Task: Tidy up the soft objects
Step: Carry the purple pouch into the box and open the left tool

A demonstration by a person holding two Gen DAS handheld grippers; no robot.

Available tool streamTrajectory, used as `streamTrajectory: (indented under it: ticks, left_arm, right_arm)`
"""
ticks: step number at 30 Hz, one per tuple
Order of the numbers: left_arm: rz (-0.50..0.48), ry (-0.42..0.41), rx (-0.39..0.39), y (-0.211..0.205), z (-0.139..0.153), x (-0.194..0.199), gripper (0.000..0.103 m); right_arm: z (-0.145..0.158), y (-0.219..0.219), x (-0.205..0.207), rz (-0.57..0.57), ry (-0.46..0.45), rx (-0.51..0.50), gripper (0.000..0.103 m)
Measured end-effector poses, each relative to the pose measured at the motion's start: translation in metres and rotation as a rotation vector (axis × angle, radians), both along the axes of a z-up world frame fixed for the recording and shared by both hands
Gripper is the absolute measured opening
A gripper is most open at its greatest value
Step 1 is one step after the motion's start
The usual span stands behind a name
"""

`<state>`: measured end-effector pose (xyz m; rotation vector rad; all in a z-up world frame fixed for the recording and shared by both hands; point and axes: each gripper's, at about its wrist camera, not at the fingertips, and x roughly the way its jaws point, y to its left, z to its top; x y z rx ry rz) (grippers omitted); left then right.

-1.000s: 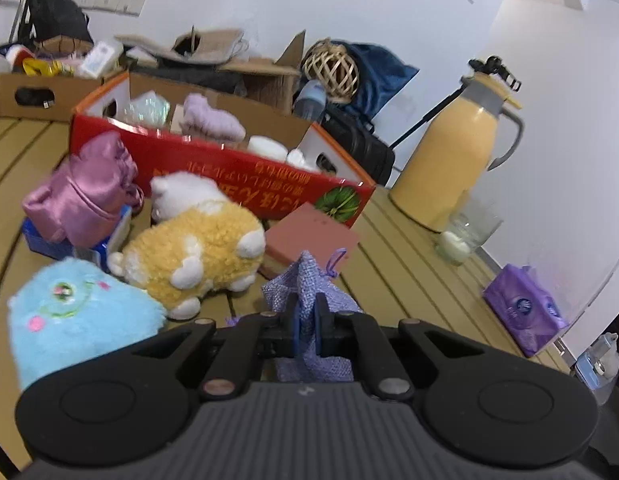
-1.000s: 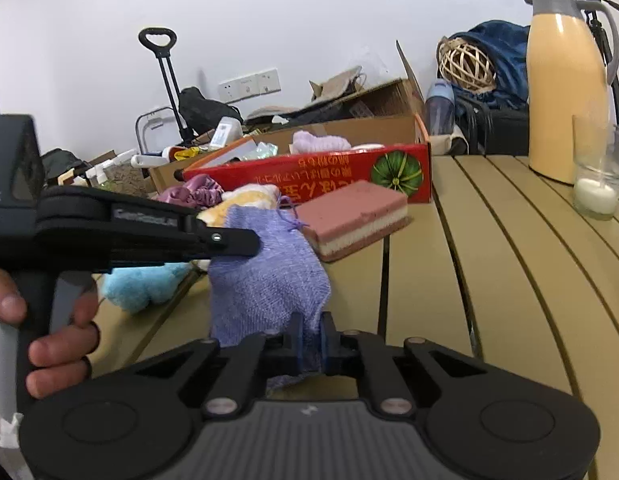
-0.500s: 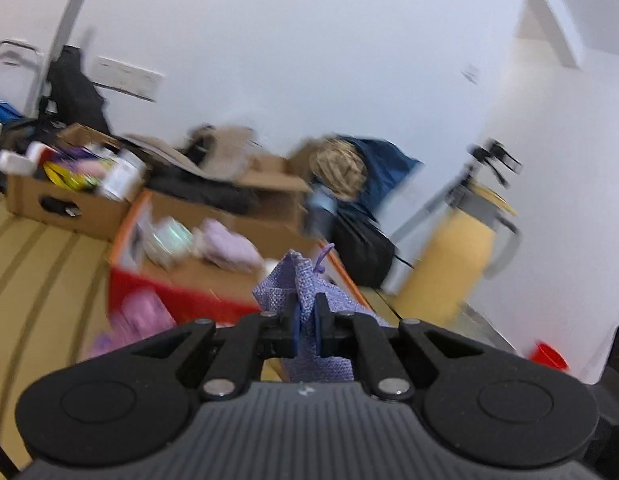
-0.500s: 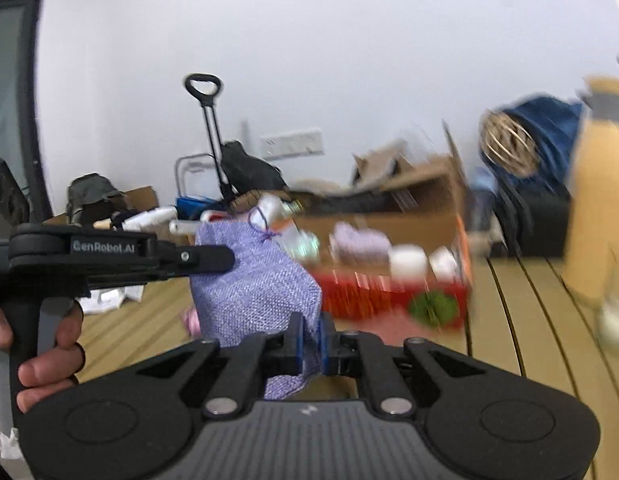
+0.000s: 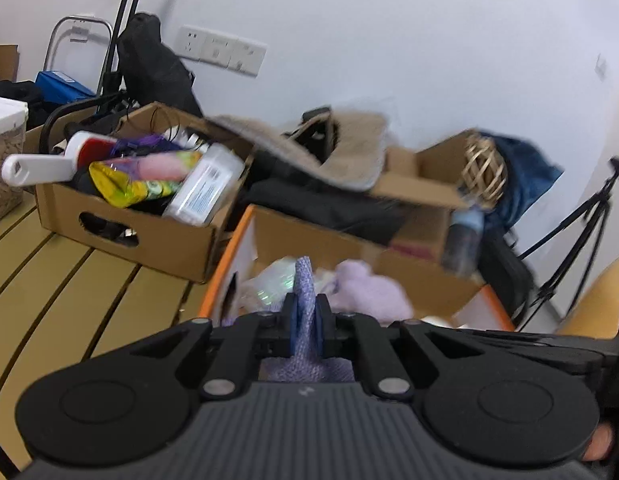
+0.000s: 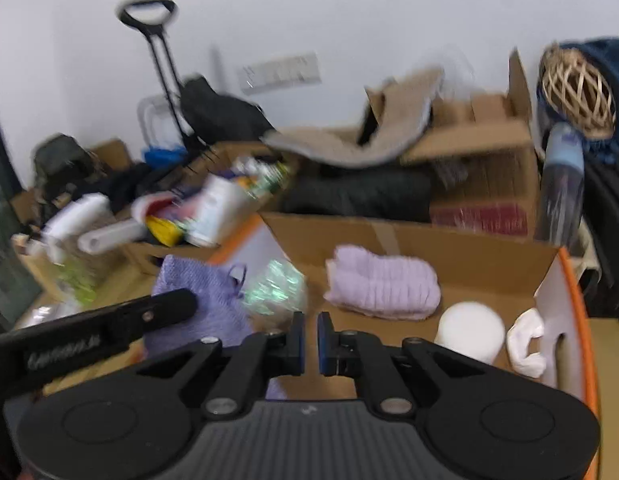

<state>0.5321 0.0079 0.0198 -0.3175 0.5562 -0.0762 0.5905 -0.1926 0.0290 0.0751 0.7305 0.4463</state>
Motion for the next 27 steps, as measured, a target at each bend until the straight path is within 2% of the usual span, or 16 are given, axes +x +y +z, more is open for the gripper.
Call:
streamTrajectory:
  ticks: [2,4,8,10,11,13,14,17,20,21,24,27]
  left_arm:
    - [-0.012,0.011,0.020,0.003,-0.007,0.010,0.009]
    - [0.044,0.038,0.009,0.011,-0.011,0.021,0.009]
    - [0.094,0.059,0.000,0.018,-0.012,0.040,0.009]
    - [0.058,0.049,0.040,0.011,-0.006,0.047,0.013]
    - [0.031,0.046,0.067,0.007,-0.003,0.052,0.018]
    - [-0.006,0.064,0.104,0.002,0.002,0.058,0.052]
    - [-0.018,0.066,0.112,0.001,0.006,0.056,0.056]
    - [-0.014,0.002,0.139,0.001,0.022,0.041,0.060]
    - [-0.030,-0.009,0.143,0.005,0.046,0.024,0.063]
    - [-0.037,-0.025,0.153,0.006,0.055,0.015,0.067]
    - [-0.078,-0.081,0.196,0.007,0.082,-0.022,0.075]
    - [-0.106,-0.131,0.212,0.009,0.098,-0.070,0.078]
  right_arm:
    - [-0.015,0.009,0.010,0.008,0.028,-0.012,0.006]
    - [-0.026,0.015,0.011,0.022,0.029,-0.025,0.006]
    - [-0.028,0.017,0.008,0.008,0.004,-0.019,0.013]
    - [-0.024,0.015,0.006,0.008,-0.007,-0.020,0.013]
    - [-0.022,0.014,0.005,0.008,-0.016,-0.025,0.013]
    - [-0.016,0.011,-0.001,0.009,-0.028,-0.039,0.014]
    - [-0.014,0.009,-0.002,0.010,-0.027,-0.042,0.015]
    - [-0.004,-0.001,-0.012,0.012,-0.030,-0.046,0.019]
    - [0.013,-0.014,-0.027,-0.007,-0.054,-0.060,0.020]
    - [0.021,-0.020,-0.034,-0.016,-0.063,-0.060,0.021]
    - [0.043,-0.035,-0.056,-0.031,-0.095,-0.070,0.028]
    - [0.064,-0.047,-0.090,-0.045,-0.135,-0.074,0.033]
